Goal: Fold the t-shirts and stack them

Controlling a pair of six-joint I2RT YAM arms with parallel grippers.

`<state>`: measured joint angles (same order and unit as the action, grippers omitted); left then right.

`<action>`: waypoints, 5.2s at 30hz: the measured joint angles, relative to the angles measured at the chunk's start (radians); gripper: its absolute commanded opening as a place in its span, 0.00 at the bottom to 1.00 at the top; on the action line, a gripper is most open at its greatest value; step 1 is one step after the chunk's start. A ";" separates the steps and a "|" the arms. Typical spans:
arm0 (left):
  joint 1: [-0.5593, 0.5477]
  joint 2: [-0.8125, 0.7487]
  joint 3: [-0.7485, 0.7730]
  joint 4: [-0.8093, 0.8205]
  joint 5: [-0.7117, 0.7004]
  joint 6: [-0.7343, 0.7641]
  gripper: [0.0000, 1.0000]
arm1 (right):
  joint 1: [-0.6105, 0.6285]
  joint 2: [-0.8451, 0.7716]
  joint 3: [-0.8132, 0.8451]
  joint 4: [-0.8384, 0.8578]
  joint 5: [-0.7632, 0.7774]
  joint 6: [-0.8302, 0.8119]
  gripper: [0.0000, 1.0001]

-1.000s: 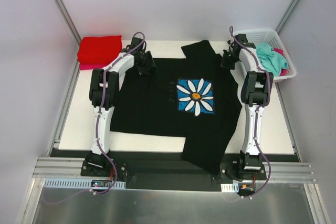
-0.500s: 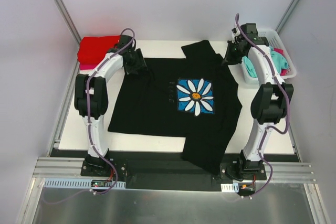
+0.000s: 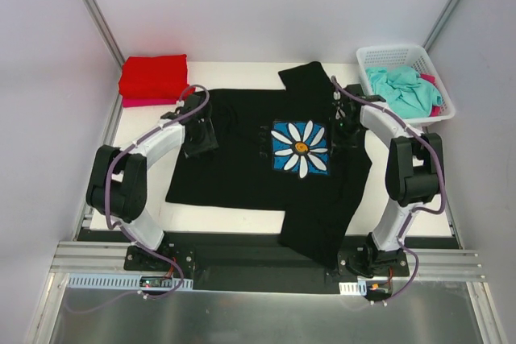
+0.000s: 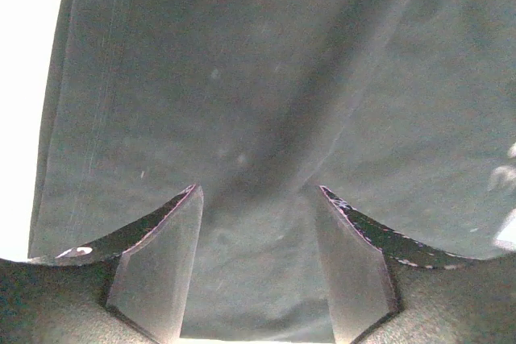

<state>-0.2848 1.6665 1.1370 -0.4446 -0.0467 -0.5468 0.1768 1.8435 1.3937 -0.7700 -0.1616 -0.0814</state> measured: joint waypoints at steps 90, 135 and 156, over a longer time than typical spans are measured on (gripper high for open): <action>-0.047 0.253 0.242 0.122 -0.200 -0.098 0.51 | -0.037 0.137 0.158 0.314 0.067 -0.003 0.01; -0.005 0.251 0.430 -0.189 -0.190 -0.010 0.99 | 0.015 0.108 0.332 -0.018 0.099 -0.012 0.96; -0.031 0.521 0.642 -0.298 -0.020 0.114 0.99 | 0.062 0.360 0.436 -0.128 0.262 -0.061 0.96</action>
<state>-0.3157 2.1872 1.7786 -0.7425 -0.0669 -0.4332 0.2390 2.2040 1.8294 -0.8978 0.1005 -0.1421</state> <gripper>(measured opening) 0.991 0.961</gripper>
